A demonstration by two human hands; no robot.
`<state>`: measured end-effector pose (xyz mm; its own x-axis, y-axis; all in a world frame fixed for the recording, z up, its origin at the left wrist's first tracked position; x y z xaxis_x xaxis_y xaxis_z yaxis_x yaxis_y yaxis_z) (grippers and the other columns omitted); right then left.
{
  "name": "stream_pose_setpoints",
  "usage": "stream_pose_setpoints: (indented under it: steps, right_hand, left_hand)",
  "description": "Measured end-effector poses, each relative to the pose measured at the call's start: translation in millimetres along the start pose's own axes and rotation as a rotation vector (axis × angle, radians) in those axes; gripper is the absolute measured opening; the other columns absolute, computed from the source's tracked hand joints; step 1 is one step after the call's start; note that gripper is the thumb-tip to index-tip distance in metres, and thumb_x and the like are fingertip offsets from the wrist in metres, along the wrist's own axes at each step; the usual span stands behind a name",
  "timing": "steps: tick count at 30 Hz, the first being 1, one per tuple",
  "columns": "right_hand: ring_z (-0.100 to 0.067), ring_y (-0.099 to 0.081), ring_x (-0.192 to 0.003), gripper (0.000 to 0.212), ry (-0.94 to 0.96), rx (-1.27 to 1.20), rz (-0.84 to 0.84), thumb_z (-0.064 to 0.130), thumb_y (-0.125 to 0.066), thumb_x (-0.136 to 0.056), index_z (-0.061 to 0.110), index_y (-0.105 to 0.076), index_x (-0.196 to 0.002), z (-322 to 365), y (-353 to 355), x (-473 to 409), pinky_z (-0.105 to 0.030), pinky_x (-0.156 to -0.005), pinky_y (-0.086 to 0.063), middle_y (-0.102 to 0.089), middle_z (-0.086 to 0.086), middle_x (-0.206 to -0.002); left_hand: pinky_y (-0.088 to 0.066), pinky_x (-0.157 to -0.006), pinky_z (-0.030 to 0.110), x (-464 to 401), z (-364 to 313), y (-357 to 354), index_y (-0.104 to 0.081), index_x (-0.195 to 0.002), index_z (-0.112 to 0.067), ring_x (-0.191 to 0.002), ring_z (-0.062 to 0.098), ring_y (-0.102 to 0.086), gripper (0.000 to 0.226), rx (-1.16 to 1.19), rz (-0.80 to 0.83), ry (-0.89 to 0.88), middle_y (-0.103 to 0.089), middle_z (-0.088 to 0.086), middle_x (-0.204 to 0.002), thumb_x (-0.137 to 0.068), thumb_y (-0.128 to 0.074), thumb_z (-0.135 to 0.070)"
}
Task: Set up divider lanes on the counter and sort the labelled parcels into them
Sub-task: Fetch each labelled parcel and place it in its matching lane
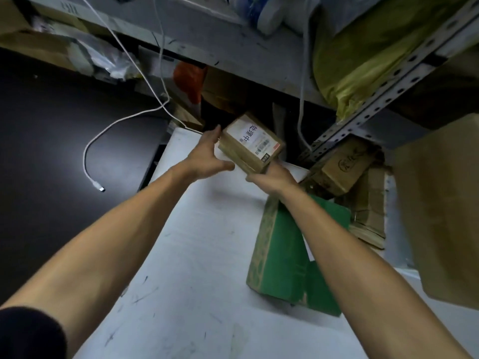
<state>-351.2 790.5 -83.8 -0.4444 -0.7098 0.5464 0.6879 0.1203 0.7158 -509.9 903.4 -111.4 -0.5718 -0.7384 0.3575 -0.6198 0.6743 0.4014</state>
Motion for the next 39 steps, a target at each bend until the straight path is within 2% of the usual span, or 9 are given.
stream_pose_setpoints:
  steps: [3,5,9,12,14,21,28,32,39]
  right_hand:
    - [-0.018,-0.059,-0.124,0.059,0.064,-0.133,0.023,0.038,-0.077,-0.08,0.032,-0.059,-0.136,7,1,5,-0.034,-0.107,-0.047,-0.064,0.006,-0.136]
    - [-0.016,-0.059,-0.125,0.053,0.139,-0.151,0.027,0.033,-0.076,-0.086,0.031,-0.06,-0.137,15,-3,17,-0.029,-0.106,-0.045,-0.064,0.007,-0.137]
    - [-0.016,-0.062,-0.118,0.043,0.173,-0.133,-0.028,0.044,-0.068,-0.092,0.03,-0.064,-0.132,20,-25,56,-0.026,-0.092,-0.047,-0.067,0.008,-0.132]
    - [-0.018,-0.061,-0.116,0.046,0.142,-0.302,-0.194,0.047,-0.063,-0.095,0.024,-0.058,-0.134,16,-36,84,-0.03,-0.091,-0.048,-0.062,0.003,-0.133]
    - [-0.018,-0.055,-0.115,0.047,0.147,-0.46,-0.313,0.047,-0.063,-0.096,0.022,-0.054,-0.135,16,-39,105,-0.035,-0.1,-0.048,-0.048,0.001,-0.134]
    - [-0.01,-0.056,-0.101,0.023,0.182,-0.874,-0.705,0.038,-0.073,-0.089,0.036,-0.055,-0.103,-20,-32,220,-0.04,-0.099,-0.052,-0.045,-0.003,-0.121]
    - [-0.018,-0.066,-0.105,0.02,0.119,-1.069,-0.895,0.041,-0.072,-0.076,0.032,-0.069,-0.093,-132,-22,354,-0.03,-0.077,-0.056,-0.066,-0.009,-0.119]
    - [-0.024,-0.069,-0.101,0.013,0.026,-1.214,-0.974,0.034,-0.074,-0.073,0.033,-0.075,-0.086,-202,-28,420,-0.039,-0.078,-0.055,-0.073,-0.006,-0.106]
    - [-0.005,-0.065,-0.077,0.022,-0.073,-1.256,-0.997,0.031,-0.071,-0.072,0.024,-0.075,-0.093,-287,-16,482,-0.021,-0.064,-0.047,-0.072,0.006,-0.087]
  left_hand:
    - [-0.046,-0.084,0.014,3,1,10,-0.042,-0.152,-0.014,-0.122,0.019,-0.052,0.081,0.124,-0.044,0.029,-0.049,0.002,-0.138,-0.083,-0.081,-0.031]
    - [-0.046,-0.075,0.019,9,9,15,-0.059,-0.127,-0.012,-0.105,0.019,-0.059,0.054,0.24,-0.102,0.121,-0.059,0.001,-0.118,-0.085,-0.076,-0.041]
    - [-0.057,-0.089,0.047,53,33,19,-0.063,-0.108,-0.017,-0.102,0.03,-0.069,0.07,0.589,-0.271,0.275,-0.069,0.006,-0.106,-0.075,-0.059,-0.079]
    - [-0.063,-0.077,0.043,93,40,16,-0.06,-0.096,-0.015,-0.092,0.029,-0.072,0.056,0.624,-0.354,0.255,-0.068,0.005,-0.103,-0.087,-0.056,-0.07]
    - [-0.065,-0.073,0.046,122,36,11,-0.056,-0.094,-0.021,-0.096,0.029,-0.073,0.058,0.61,-0.382,0.248,-0.071,0.005,-0.106,-0.075,-0.06,-0.075]
    - [-0.062,-0.083,0.045,238,-5,-45,-0.048,-0.112,-0.029,-0.094,0.015,-0.067,0.047,0.459,-0.433,0.103,-0.063,-0.008,-0.1,-0.081,-0.071,-0.057]
    - [-0.065,-0.073,0.049,313,-49,-132,-0.046,-0.128,-0.028,-0.1,0.027,-0.069,0.038,0.44,0.007,0.036,-0.063,0.003,-0.123,-0.101,-0.046,-0.054]
    - [-0.064,-0.068,0.037,346,-69,-194,-0.06,-0.127,-0.017,-0.082,0.025,-0.076,0.056,0.329,0.318,0.036,-0.071,0.004,-0.112,-0.101,-0.041,-0.063]
    - [-0.048,-0.068,0.03,376,-114,-295,-0.059,-0.113,-0.017,-0.078,0.018,-0.061,0.051,-0.027,0.705,-0.254,-0.071,0.006,-0.098,-0.105,-0.034,-0.06]
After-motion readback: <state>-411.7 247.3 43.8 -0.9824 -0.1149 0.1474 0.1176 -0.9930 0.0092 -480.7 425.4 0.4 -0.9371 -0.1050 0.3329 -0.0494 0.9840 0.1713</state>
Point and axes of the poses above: each hand's wrist, its own x-axis away from the middle knuckle, its own y-axis out of the back of the hand, z = x × y, the point moved 4 cm from there along -x, towards the middle knuckle
